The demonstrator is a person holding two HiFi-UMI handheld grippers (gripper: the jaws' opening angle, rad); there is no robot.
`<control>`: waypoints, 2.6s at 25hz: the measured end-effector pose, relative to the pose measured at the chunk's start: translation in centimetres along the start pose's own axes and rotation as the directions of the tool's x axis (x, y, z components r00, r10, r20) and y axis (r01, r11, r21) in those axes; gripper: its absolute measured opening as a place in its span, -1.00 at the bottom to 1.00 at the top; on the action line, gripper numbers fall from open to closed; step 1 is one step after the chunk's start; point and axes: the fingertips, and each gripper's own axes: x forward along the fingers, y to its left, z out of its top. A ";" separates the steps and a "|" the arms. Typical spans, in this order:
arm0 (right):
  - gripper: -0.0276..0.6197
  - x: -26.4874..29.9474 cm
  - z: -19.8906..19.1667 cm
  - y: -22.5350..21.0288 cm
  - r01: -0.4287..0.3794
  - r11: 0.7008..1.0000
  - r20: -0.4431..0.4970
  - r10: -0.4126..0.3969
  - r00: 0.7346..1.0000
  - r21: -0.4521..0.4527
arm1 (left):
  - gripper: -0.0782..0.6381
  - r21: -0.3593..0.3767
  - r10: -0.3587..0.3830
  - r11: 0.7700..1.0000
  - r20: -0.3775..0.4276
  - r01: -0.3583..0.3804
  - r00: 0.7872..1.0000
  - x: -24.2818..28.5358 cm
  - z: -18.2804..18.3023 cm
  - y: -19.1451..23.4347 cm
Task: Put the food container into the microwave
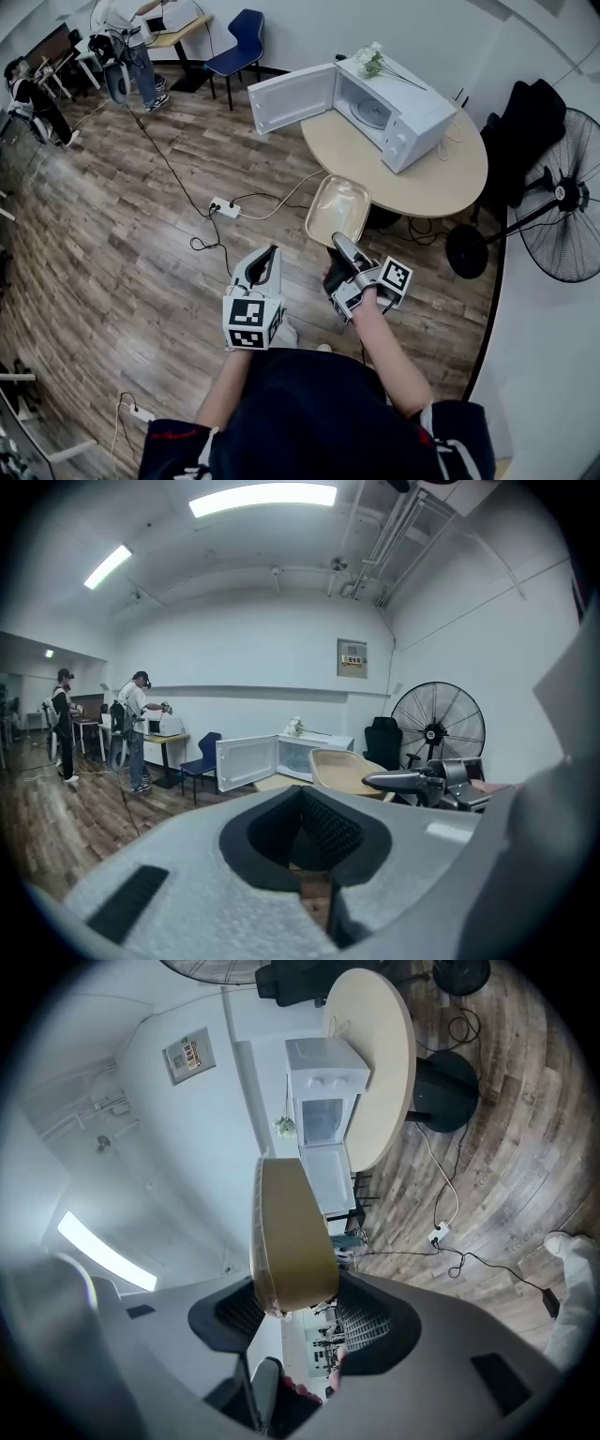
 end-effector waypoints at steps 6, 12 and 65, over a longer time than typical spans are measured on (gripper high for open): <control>-0.21 5.9 0.6 1.1 -0.008 1.000 0.006 0.008 1.000 -0.007 | -0.74 0.000 -0.012 1.000 0.028 0.012 1.000 3.1 2.3 4.9; -0.21 10.5 0.5 1.1 -0.009 1.000 0.026 0.009 1.000 -0.013 | -0.74 0.000 -0.035 0.999 0.031 0.035 0.999 5.2 3.0 9.3; -0.21 33.8 31.6 -1.4 0.096 0.988 0.094 -0.108 0.990 0.121 | -0.74 0.014 -0.173 0.985 -0.095 0.175 0.980 46.7 10.5 14.5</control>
